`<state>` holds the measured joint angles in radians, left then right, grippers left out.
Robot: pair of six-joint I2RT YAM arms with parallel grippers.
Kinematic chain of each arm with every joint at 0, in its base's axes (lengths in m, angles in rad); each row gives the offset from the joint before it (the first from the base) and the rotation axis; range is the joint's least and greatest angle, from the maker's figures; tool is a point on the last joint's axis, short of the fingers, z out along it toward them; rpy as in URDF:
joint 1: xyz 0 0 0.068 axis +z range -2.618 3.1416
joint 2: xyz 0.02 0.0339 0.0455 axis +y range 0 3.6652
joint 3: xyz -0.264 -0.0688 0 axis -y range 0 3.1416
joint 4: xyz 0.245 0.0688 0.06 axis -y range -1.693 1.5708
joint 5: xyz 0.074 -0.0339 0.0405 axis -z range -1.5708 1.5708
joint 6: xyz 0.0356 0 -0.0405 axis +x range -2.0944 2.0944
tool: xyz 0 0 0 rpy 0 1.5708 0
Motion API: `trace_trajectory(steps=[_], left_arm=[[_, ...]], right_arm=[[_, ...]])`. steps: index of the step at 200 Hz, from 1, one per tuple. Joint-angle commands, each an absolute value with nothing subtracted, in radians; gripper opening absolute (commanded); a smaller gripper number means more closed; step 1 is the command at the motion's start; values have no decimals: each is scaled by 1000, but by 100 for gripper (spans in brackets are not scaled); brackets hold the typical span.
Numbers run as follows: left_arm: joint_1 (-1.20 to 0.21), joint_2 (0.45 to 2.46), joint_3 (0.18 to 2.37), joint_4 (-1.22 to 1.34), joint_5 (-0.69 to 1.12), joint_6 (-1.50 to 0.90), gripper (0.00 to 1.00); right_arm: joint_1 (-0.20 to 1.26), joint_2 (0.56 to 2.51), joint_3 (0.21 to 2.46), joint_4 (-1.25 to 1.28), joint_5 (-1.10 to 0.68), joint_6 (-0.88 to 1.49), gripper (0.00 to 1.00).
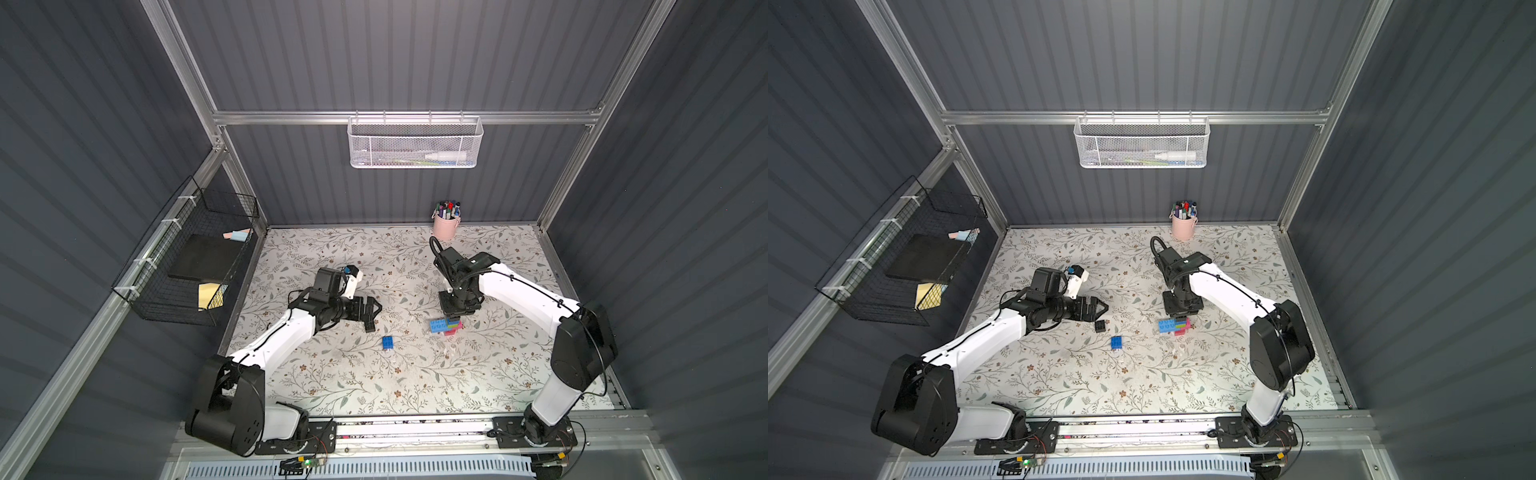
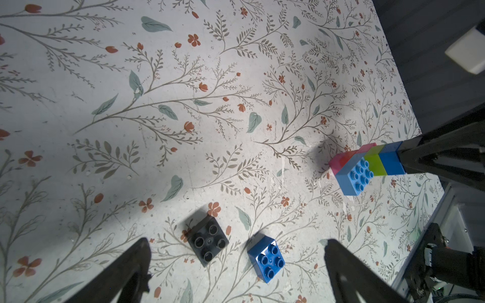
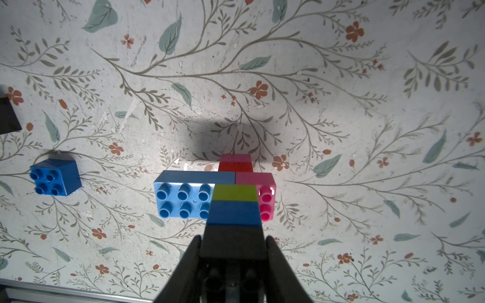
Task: Assemble the number 4 with lego
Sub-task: Assemble the lego brick with the lego brick.
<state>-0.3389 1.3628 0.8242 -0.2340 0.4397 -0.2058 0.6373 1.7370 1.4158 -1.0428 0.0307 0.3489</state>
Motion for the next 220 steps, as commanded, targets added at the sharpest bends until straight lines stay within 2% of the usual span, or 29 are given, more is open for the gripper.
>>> trace_trajectory(steps=[1, 115, 220], left_arm=[[-344, 1367, 853, -242, 449, -191, 99], [-344, 1374, 855, -230, 455, -191, 100], [-344, 1341, 848, -262, 446, -174, 99]], right_arm=[[658, 1822, 1372, -1102, 28, 367, 25], [675, 1848, 1299, -1060, -14, 587, 25], [687, 1856, 1279, -972, -69, 603, 24]])
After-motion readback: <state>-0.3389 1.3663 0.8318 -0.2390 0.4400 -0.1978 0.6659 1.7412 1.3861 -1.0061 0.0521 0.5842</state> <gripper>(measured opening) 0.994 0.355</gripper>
